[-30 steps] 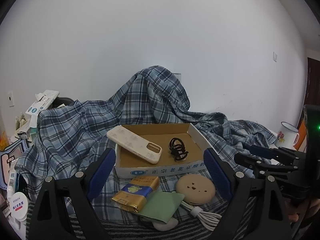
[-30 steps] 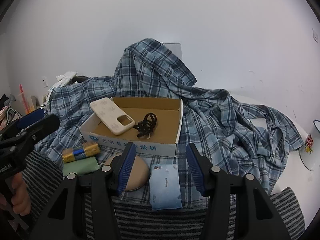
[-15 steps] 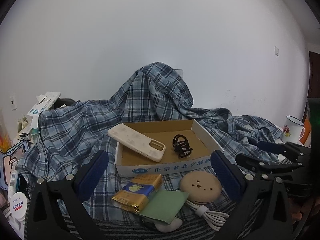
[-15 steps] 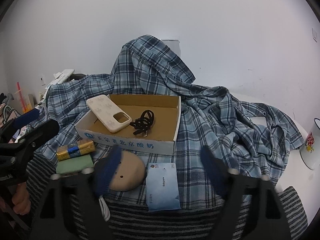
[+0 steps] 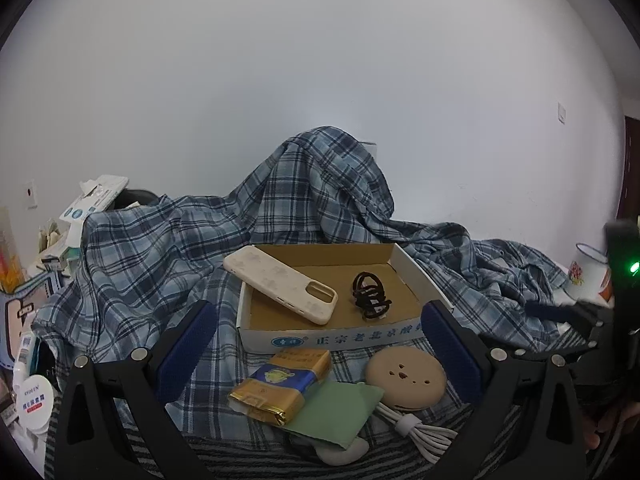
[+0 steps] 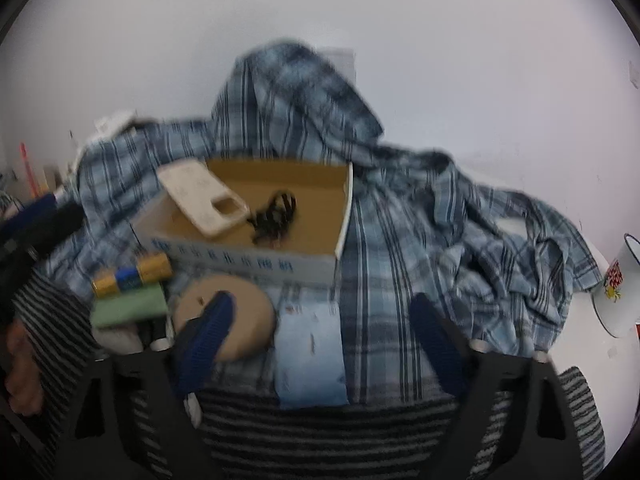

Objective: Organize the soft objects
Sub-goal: 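Grasp the light blue Babycare wipes packet with the right tool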

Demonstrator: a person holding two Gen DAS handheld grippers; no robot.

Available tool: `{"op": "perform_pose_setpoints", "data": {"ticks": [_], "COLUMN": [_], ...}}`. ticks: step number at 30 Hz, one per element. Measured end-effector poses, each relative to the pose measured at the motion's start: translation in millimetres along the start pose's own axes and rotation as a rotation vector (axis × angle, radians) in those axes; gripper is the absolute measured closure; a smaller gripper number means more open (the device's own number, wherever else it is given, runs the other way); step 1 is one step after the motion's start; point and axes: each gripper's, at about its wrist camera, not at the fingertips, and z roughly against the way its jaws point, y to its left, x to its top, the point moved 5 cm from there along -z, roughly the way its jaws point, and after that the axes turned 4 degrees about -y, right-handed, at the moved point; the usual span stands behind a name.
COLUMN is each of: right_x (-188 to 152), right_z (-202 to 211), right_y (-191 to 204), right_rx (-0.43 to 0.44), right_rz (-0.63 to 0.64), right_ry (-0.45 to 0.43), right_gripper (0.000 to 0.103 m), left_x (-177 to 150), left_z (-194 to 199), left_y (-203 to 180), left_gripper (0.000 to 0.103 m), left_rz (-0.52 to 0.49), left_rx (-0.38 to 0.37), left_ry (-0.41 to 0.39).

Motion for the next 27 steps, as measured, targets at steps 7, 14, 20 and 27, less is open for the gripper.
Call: {"op": "perform_pose_setpoints", "data": {"ticks": [7, 14, 20, 27], "right_x": [-17.4, -31.8, -25.6, -13.7], "right_z": [-20.6, -40.3, -24.6, -8.7], "right_y": [3.7, 4.7, 0.8, -6.4], "right_rx": [0.062, 0.044, 0.056, 0.082], "right_rz": [0.015, 0.025, 0.008, -0.045], "right_ry": [0.148, 0.249, 0.166, 0.065], "right_gripper": [0.031, 0.063, 0.066, 0.066], "left_x": [-1.5, -1.6, -1.7, -1.7], "left_z": [-4.4, -6.2, -5.5, -5.8], "left_y": [7.8, 6.6, 6.1, 6.7], "left_gripper": [0.0, 0.0, 0.0, 0.0], "left_rz": [0.044, 0.046, 0.049, 0.055], "left_rx": [0.018, 0.019, 0.022, 0.028], "left_ry": [0.016, 0.018, 0.019, 0.015]}}
